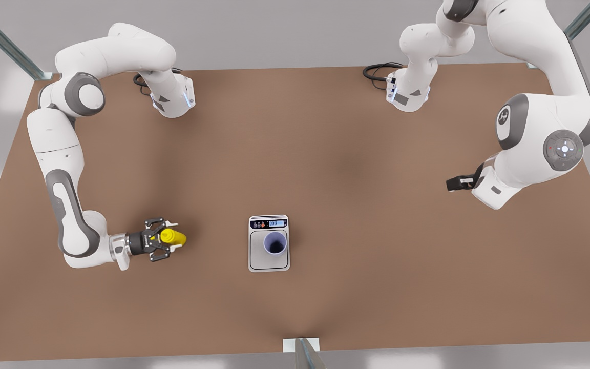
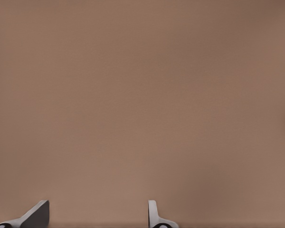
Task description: Move cup to the weight, pick up sauce bottle, pour sauce
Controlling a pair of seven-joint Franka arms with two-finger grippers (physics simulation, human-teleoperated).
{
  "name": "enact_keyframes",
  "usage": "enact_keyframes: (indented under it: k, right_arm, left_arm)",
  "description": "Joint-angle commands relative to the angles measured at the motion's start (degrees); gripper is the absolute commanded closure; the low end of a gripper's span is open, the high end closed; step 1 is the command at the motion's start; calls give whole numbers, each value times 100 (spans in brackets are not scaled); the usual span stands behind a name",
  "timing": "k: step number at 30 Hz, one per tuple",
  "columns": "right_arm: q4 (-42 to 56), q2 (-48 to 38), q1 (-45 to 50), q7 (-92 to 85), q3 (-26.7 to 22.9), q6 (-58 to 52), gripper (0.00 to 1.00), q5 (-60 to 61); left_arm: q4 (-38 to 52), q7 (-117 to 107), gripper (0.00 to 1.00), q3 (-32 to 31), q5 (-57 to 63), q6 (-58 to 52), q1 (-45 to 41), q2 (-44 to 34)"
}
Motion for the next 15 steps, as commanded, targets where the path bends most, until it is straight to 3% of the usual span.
enact_keyframes:
  k: [1, 12, 15]
  right_arm:
    - [9, 0, 0, -3, 0, -2, 0, -2]
    - [17, -18, -88, -3, -114, -11, 0, -63]
    - [166, -167, -1185, -12, -351, -757, 0, -977]
  left_arm:
    - [0, 0, 0, 0, 6, 6, 0, 0]
    - [0, 0, 0, 0, 6, 32, 9, 26]
    - [0, 0, 0, 0, 6, 32, 9, 26]
